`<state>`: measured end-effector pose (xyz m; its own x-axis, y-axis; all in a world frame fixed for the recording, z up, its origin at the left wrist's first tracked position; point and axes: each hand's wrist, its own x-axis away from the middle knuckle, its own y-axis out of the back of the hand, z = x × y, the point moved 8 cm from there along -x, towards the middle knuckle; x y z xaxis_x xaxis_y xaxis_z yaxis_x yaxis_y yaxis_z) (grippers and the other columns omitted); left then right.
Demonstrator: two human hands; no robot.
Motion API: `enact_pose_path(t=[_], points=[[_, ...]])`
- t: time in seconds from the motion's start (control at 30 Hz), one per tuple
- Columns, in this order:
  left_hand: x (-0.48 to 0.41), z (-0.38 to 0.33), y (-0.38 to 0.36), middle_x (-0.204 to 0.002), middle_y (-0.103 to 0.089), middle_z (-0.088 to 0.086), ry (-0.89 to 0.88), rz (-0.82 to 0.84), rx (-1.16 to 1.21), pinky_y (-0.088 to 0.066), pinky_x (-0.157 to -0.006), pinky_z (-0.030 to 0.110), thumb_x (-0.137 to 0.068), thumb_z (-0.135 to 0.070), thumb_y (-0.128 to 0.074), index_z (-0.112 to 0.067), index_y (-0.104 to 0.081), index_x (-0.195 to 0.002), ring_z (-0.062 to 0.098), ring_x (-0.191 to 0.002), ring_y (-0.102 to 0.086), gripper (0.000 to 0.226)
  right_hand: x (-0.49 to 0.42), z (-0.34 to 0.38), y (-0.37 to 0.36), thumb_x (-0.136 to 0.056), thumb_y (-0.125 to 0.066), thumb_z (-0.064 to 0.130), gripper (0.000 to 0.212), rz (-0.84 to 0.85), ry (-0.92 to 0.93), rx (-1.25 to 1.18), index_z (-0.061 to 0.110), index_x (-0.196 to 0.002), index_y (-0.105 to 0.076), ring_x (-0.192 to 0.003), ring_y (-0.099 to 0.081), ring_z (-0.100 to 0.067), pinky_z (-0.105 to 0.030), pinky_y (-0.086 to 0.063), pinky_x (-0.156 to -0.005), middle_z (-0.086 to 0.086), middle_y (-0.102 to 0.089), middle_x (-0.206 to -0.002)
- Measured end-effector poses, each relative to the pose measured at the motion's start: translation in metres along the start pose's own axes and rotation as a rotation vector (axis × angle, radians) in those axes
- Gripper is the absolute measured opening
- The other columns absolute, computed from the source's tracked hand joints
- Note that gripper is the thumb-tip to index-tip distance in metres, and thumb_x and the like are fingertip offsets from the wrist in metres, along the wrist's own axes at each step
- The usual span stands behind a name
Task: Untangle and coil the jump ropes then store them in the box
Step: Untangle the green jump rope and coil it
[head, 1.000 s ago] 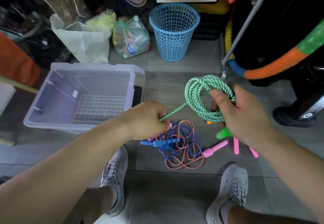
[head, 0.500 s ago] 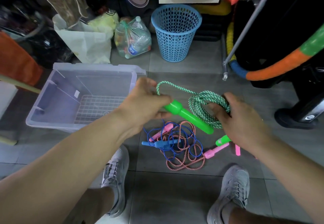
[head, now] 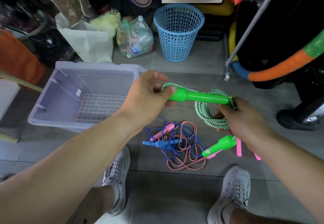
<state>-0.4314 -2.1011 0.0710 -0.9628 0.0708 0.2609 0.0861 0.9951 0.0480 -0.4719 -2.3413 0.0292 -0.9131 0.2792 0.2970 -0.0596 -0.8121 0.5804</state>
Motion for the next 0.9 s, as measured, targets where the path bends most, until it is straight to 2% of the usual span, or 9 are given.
enact_pose_path(t=[0.07, 0.2, 0.33, 0.47, 0.53, 0.6, 0.67, 0.73, 0.9], points=[[-0.002, -0.002, 0.005, -0.093, -0.072, 0.016, -0.024, -0.01, -0.049, -0.062, -0.076, 0.033, -0.094, -0.002, -0.065, -0.008, -0.056, -0.106, 0.021, -0.078, -0.075, 0.017, -0.001, -0.001, 0.007, -0.1, -0.052, 0.03, 0.022, -0.044, -0.014, 0.036, 0.011, -0.095, -0.062, -0.061, -0.071, -0.021, -0.039, -0.055, -0.063, 0.001, -0.074, -0.084], [-0.003, -0.004, 0.008, -0.099, -0.071, 0.02, -0.078, -0.039, -0.13, -0.062, -0.079, 0.041, -0.091, -0.004, -0.07, -0.011, -0.056, -0.102, 0.025, -0.081, -0.075, 0.02, 0.001, 0.005, 0.013, -0.1, -0.053, 0.034, 0.025, -0.071, -0.01, -0.027, 0.013, -0.092, -0.062, -0.058, -0.068, -0.014, -0.025, -0.046, -0.048, 0.001, -0.073, -0.085], [0.002, -0.005, -0.002, -0.098, -0.068, 0.013, -0.154, -0.011, -0.234, -0.062, -0.077, 0.045, -0.079, -0.016, -0.084, -0.022, -0.058, -0.097, 0.024, -0.085, -0.073, 0.032, 0.013, 0.016, 0.002, -0.098, -0.055, 0.04, 0.028, -0.025, 0.067, 0.022, 0.013, -0.092, -0.058, -0.069, -0.066, -0.023, -0.036, -0.05, -0.059, -0.002, -0.065, -0.08], [0.016, -0.004, -0.021, -0.094, -0.068, -0.005, -0.203, 0.077, -0.419, -0.056, -0.082, 0.036, -0.064, -0.034, -0.093, -0.031, -0.056, -0.102, 0.011, -0.086, -0.067, 0.053, 0.026, 0.034, -0.008, -0.097, -0.057, 0.042, 0.028, 0.033, 0.197, 0.046, 0.016, -0.087, -0.059, -0.061, -0.065, -0.023, -0.023, -0.039, -0.036, -0.002, -0.065, -0.072], [0.025, -0.005, -0.028, -0.098, -0.064, -0.007, -0.224, 0.065, -0.472, -0.053, -0.081, 0.027, -0.061, -0.041, -0.093, -0.031, -0.051, -0.111, 0.005, -0.089, -0.062, 0.066, 0.03, 0.037, -0.016, -0.096, -0.059, 0.046, 0.024, 0.123, 0.185, -0.088, 0.023, -0.092, -0.064, -0.068, -0.067, -0.01, -0.019, -0.048, -0.048, 0.008, -0.068, -0.076], [0.025, -0.002, -0.025, -0.112, -0.055, -0.008, -0.194, -0.008, -0.475, -0.048, -0.087, 0.017, -0.055, -0.051, -0.093, -0.032, -0.042, -0.125, 0.001, -0.102, -0.054, 0.088, 0.031, 0.036, -0.022, -0.094, -0.06, 0.049, 0.02, 0.186, 0.155, -0.25, 0.031, -0.099, -0.067, -0.085, -0.07, -0.005, -0.038, -0.06, -0.072, 0.014, -0.073, -0.089], [0.019, 0.011, -0.022, -0.132, -0.045, -0.007, -0.08, -0.017, -0.435, -0.042, -0.103, 0.023, -0.047, -0.063, -0.09, -0.034, -0.029, -0.14, 0.004, -0.123, -0.046, 0.116, 0.031, 0.037, -0.024, -0.089, -0.063, 0.047, 0.024, 0.229, 0.146, -0.439, 0.028, -0.102, -0.07, -0.097, -0.072, -0.015, -0.051, -0.057, -0.089, 0.003, -0.076, -0.1], [0.017, 0.024, -0.028, -0.141, -0.05, -0.007, 0.047, 0.062, -0.3, -0.042, -0.11, 0.035, -0.04, -0.071, -0.089, -0.038, -0.025, -0.147, 0.009, -0.129, -0.05, 0.129, 0.031, 0.039, -0.026, -0.085, -0.065, 0.045, 0.03, 0.286, 0.123, -0.594, 0.023, -0.106, -0.07, -0.102, -0.072, -0.027, -0.053, -0.056, -0.091, -0.008, -0.075, -0.106], [0.024, 0.02, -0.044, -0.108, -0.074, 0.006, -0.067, 0.226, 0.016, -0.056, -0.095, 0.052, -0.068, -0.025, -0.091, -0.015, -0.057, -0.123, 0.026, -0.104, -0.071, 0.065, 0.036, 0.043, -0.033, -0.085, -0.063, 0.034, 0.033, 0.375, 0.105, -0.678, 0.012, -0.108, -0.069, -0.09, -0.074, -0.021, -0.029, -0.058, -0.064, -0.011, -0.075, -0.102]])
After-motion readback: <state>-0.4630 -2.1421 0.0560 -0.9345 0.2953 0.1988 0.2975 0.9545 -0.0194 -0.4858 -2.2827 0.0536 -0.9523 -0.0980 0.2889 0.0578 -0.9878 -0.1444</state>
